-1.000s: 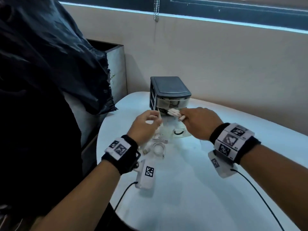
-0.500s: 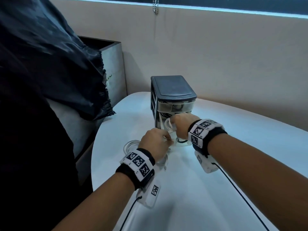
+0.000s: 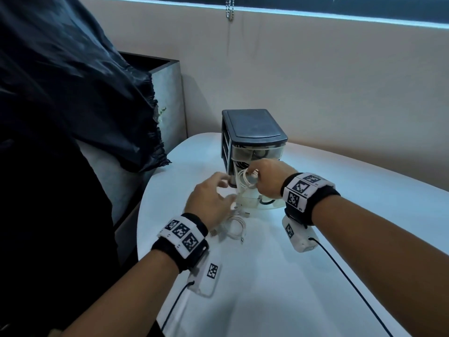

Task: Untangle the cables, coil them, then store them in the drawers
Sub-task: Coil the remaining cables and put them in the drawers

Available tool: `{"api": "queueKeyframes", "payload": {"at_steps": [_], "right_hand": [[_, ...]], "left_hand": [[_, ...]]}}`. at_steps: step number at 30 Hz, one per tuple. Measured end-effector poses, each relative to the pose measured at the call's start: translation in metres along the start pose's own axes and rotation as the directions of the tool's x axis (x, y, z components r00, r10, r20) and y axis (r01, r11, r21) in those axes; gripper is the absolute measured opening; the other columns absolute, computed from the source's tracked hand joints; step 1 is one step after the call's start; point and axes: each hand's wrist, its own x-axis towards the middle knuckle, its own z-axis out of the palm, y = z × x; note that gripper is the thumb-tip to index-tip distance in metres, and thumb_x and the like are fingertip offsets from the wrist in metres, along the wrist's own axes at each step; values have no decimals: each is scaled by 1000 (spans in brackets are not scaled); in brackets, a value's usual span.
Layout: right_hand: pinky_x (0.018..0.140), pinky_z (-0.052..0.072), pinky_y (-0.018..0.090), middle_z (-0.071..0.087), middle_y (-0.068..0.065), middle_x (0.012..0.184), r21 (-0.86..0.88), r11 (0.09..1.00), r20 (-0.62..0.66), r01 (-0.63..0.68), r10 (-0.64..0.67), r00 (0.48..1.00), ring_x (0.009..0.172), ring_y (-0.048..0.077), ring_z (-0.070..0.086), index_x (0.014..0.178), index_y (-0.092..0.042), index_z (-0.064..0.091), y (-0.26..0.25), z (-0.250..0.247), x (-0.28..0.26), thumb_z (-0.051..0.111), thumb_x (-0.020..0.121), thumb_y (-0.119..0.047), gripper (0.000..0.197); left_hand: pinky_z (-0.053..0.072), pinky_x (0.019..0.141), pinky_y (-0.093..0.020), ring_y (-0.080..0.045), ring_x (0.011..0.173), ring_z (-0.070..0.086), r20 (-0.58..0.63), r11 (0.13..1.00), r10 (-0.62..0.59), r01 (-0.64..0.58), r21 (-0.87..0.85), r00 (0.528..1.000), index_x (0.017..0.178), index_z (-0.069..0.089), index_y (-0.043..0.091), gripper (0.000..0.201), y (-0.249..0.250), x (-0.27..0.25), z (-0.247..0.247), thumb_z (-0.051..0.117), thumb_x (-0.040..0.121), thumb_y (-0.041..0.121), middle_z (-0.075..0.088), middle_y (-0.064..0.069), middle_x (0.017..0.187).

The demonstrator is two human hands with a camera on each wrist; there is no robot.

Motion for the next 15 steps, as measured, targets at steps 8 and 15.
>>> {"api": "queueKeyframes", "payload": {"at_steps": [8, 15], "right_hand": [[80, 52, 35, 69, -4, 99, 153, 988, -259, 26, 14, 966, 87, 20, 60, 108, -25, 65, -4, -9, -28, 55, 90, -30, 21], [87, 48, 30, 63, -8, 116, 179, 965, -199, 190, -154, 968, 95, 11, 56, 115, -27, 66, -28, 7, -66, 53, 97, -33, 23]], "left_hand": [[50, 70, -26, -19, 85, 66, 173, 789, -285, 128, 601, 943, 87, 71, 21, 25, -32, -14, -19, 78, 72, 40, 70, 4, 91], [50, 77, -28, -23, 88, 66, 139, 858, -218, 122, 499, 966, 85, 65, 35, 12, -35, -29, -41, 62, 88, 24, 68, 5, 102]]}}
